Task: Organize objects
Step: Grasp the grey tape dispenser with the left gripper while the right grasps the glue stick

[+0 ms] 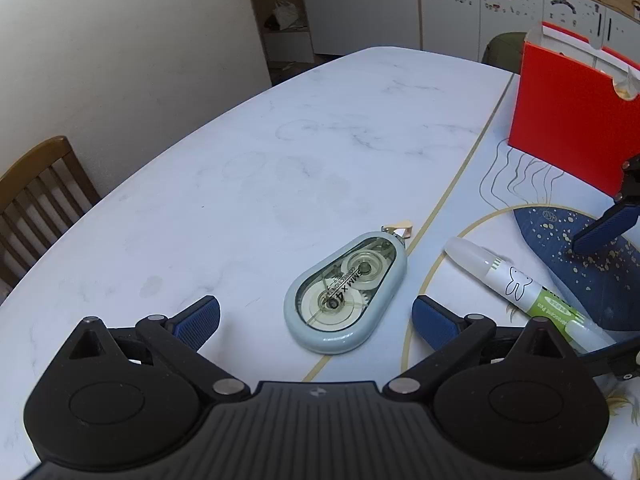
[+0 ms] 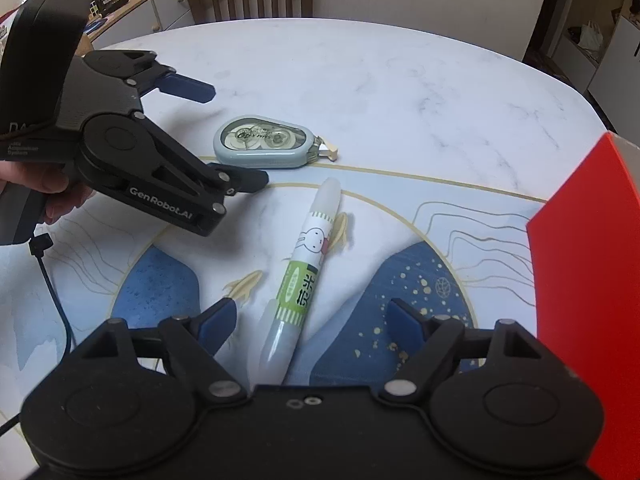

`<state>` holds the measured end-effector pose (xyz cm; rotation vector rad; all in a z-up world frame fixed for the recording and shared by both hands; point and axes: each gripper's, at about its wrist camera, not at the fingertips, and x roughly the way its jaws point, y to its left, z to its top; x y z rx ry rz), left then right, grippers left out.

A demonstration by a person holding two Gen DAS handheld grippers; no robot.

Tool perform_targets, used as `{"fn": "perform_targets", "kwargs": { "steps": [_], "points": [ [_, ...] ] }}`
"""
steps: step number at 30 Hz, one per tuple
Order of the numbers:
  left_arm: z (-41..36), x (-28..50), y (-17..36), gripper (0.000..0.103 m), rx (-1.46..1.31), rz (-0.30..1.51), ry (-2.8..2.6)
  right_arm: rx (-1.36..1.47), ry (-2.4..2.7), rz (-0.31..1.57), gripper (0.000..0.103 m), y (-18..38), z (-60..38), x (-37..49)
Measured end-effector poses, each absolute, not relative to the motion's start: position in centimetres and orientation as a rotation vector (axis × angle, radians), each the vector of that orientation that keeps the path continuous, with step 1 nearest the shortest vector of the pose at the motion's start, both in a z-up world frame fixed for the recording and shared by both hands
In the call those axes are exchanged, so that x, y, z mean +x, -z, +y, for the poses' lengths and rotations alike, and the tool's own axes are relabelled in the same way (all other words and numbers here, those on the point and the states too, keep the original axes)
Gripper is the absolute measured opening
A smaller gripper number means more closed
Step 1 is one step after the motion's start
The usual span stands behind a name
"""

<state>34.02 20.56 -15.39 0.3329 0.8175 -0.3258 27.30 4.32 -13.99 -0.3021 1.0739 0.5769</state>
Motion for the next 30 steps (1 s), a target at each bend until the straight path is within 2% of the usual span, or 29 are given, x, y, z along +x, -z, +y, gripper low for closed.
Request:
{"fn": "perform_targets", "kwargs": {
  "steps": [2,3,5,9,11,15,20,22,24,30],
  "points": [
    [20.4,34.3,15.5,0.101,0.339,0.817,0.333,-0.312,-0.582,1.071,0.074,14.1,4.6,27.3],
    [20.4,34.3,15.6,0.1,0.337,0.814,0.338,-0.318,-0.584,1.075,0.067,14.2,4.7,27.3],
    [20.4,34.5,15.5,0.096,0.328,0.81,0.347,-0.328,-0.581,1.074,0.064,14.3,4.8,27.3],
    [20.3,34.8,15.6,0.094,0.322,0.806,0.362,-0.341,-0.581,1.066,0.057,14.2,5.2,27.4],
    [20.4,34.8,15.5,0.078,0.303,0.806,0.379,-0.35,-0.583,1.058,0.054,14.2,5.3,27.4],
    [20.0,34.8,15.2,0.066,0.298,0.816,0.399,-0.344,-0.583,1.043,0.049,14.1,5.3,27.3],
    [19.6,34.7,15.0,0.064,0.296,0.835,0.383,-0.339,-0.587,1.029,0.036,14.0,5.1,27.3],
    [19.5,34.5,15.0,0.064,0.292,0.843,0.373,-0.33,-0.58,1.029,0.025,13.9,4.8,27.5],
    [19.4,34.2,14.9,0.064,0.283,0.852,0.358,-0.314,-0.571,1.03,0.019,13.9,4.4,27.9],
    [18.7,32.4,14.6,0.064,0.226,0.89,0.272,-0.267,-0.563,1.042,0.017,13.9,2.7,27.5]
  ]
}}
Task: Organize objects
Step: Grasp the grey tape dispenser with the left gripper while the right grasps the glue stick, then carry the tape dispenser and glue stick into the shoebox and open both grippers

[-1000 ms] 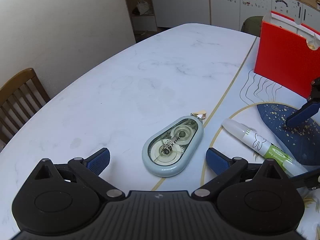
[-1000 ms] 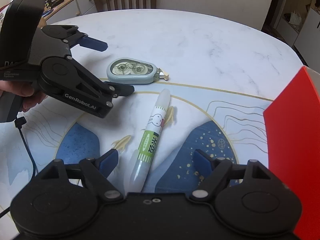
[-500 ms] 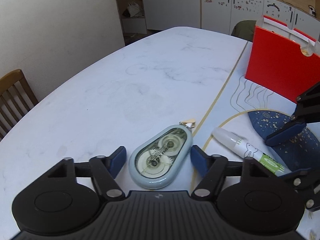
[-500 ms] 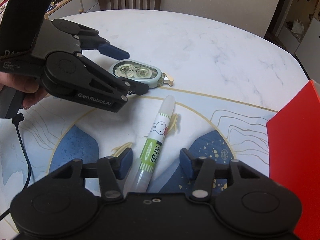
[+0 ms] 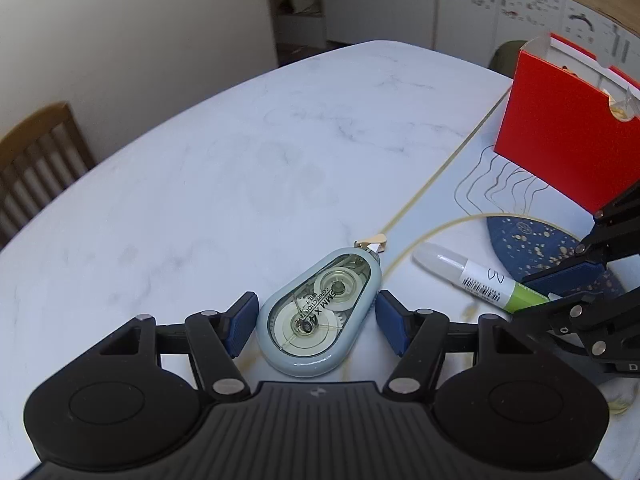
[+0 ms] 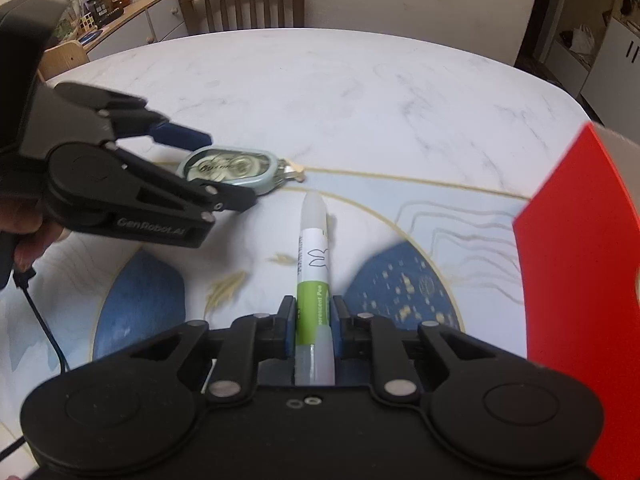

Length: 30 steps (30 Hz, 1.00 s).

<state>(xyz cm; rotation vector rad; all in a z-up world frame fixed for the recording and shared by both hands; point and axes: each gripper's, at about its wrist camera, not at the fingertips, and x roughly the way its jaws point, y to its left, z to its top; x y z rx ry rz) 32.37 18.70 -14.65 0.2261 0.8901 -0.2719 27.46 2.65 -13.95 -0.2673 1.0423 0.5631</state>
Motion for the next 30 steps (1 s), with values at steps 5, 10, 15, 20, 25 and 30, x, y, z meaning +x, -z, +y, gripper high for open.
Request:
{"fn": "perform_targets", "kwargs": {
  "steps": [5,10,15,20,25,30],
  "points": [
    [17.4,29.7,14.5,0.064,0.19,0.906,0.253,-0.239,-0.569,1.063,0.017,13.9,0.9,26.2],
    [16.1,26.8,14.3,0.064,0.122,0.915,0.205,-0.213,-0.567,1.076,0.017,14.0,-0.5,24.5],
    [15.1,24.1,13.8,0.064,0.041,0.914,0.158,-0.169,-0.568,1.086,0.017,13.6,-2.2,22.5],
    [14.2,21.9,12.9,0.064,-0.033,0.903,0.124,-0.13,-0.587,1.085,0.017,12.6,-3.7,21.0],
    [13.5,20.1,11.2,0.064,-0.099,0.884,0.099,-0.096,-0.619,1.06,0.017,10.7,-5.5,19.9],
    [12.1,18.6,9.2,0.063,-0.136,0.858,0.079,-0.088,-0.647,1.037,0.017,8.8,-7.3,19.0]
  ]
}}
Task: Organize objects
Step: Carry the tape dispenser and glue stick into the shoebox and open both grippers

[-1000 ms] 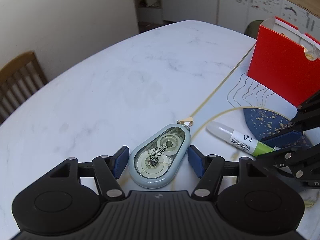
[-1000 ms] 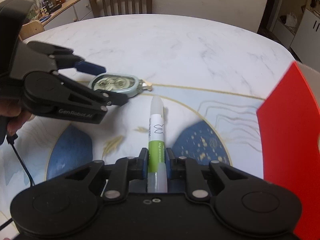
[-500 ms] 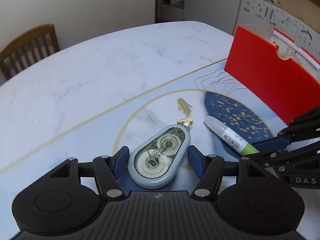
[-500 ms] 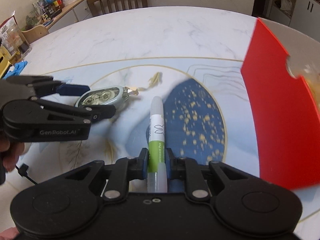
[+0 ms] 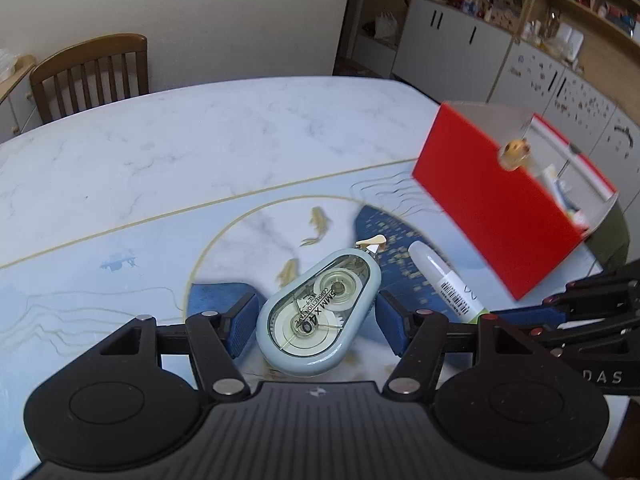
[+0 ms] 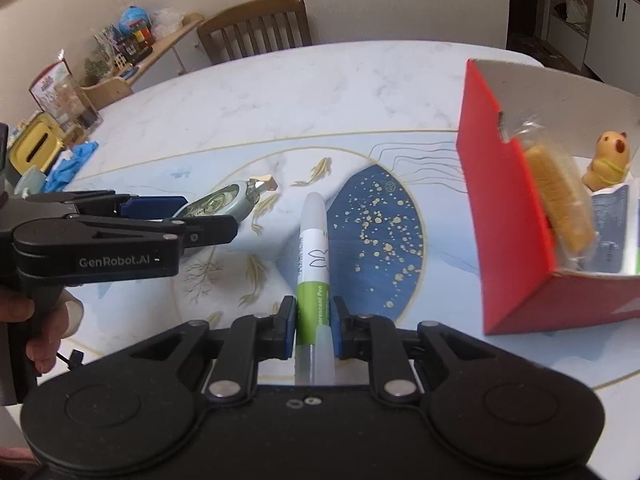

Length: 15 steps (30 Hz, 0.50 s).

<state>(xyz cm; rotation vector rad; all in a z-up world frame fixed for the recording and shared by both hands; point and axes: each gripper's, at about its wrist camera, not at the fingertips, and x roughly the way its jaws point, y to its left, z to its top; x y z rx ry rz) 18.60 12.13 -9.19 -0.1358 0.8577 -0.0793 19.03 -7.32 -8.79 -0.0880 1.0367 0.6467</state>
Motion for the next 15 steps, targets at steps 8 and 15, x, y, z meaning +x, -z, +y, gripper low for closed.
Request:
{"fn": "perform_targets", "kwargs": {
  "steps": [8,15],
  "points": [
    [8.7,17.2,6.2,0.064,-0.158,0.813,0.092,-0.073,-0.676,0.975,0.017,5.8,-11.2,18.6],
    [5.1,17.5,4.2,0.064,-0.161,0.779,0.124,-0.025,-0.654,0.931,0.017,3.9,-15.4,20.0]
  ]
}}
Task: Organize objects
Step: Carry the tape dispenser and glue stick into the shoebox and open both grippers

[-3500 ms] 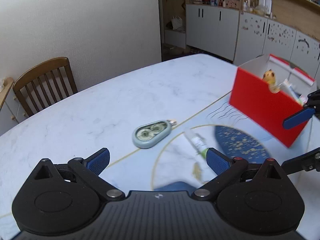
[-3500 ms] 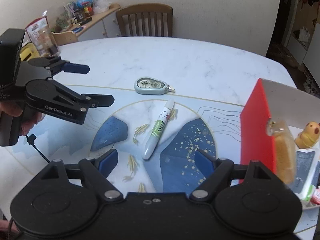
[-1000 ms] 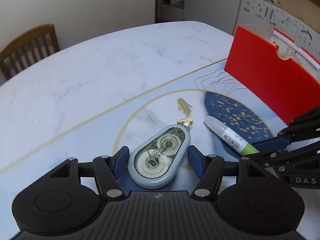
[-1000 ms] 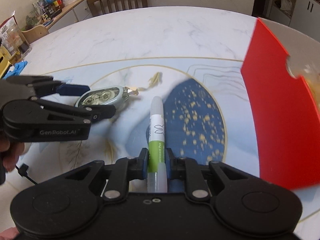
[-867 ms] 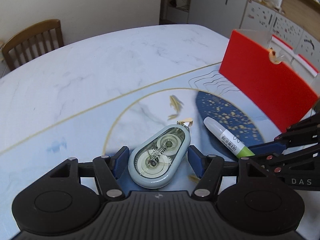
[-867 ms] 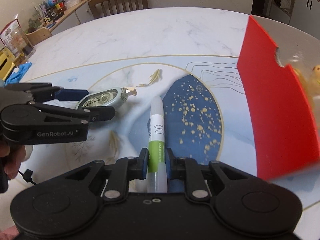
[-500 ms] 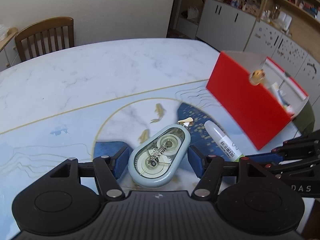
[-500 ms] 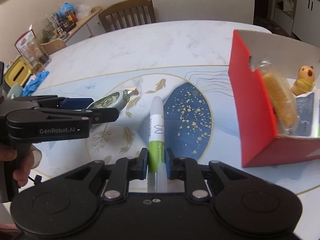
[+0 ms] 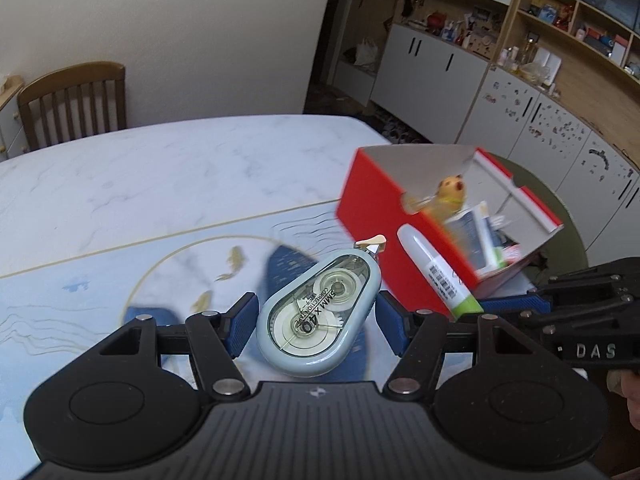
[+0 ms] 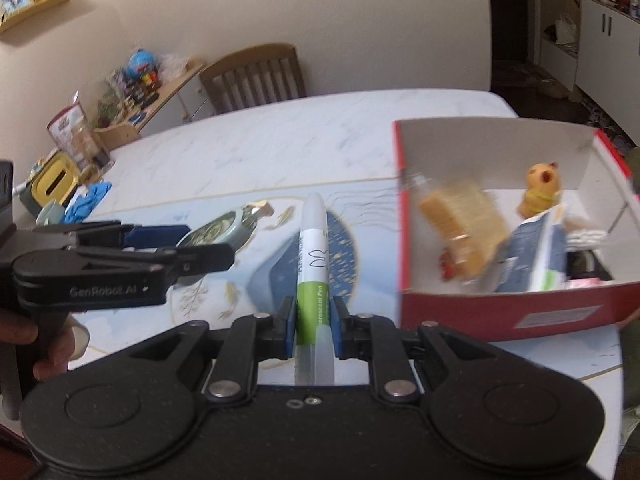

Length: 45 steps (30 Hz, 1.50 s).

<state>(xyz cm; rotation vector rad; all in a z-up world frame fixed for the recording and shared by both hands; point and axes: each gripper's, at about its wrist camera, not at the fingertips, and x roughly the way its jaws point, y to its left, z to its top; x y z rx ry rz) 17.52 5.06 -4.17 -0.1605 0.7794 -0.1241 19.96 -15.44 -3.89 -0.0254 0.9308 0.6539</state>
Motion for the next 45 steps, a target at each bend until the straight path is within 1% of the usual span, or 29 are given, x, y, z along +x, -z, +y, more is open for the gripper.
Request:
{"fn": "perform_targets", "kwargs": {
  "steps": [12,18,25,33,45],
  "points": [
    [-2.0,20.4,2.3,0.064,-0.089,0.734,0.175,0.054,-0.545,0.876,0.017,2.7,-23.7,24.3],
    [-5.0,22.8,2.4,0.064,-0.102,0.748,0.194,0.076,-0.501,0.854,0.017,2.7,-27.3,26.5],
    [-8.9,26.0,2.5,0.064,-0.027,0.731,0.204,0.103,-0.44,0.841,0.017,3.4,-30.4,29.4],
    [-11.7,30.5,3.4,0.064,0.083,0.76,0.187,0.109,-0.402,0.859,0.017,5.0,-31.8,32.2],
    [-14.5,36.1,6.0,0.064,0.203,0.85,0.161,0.085,-0.4,0.964,0.017,7.5,-31.6,35.8]
  ]
}}
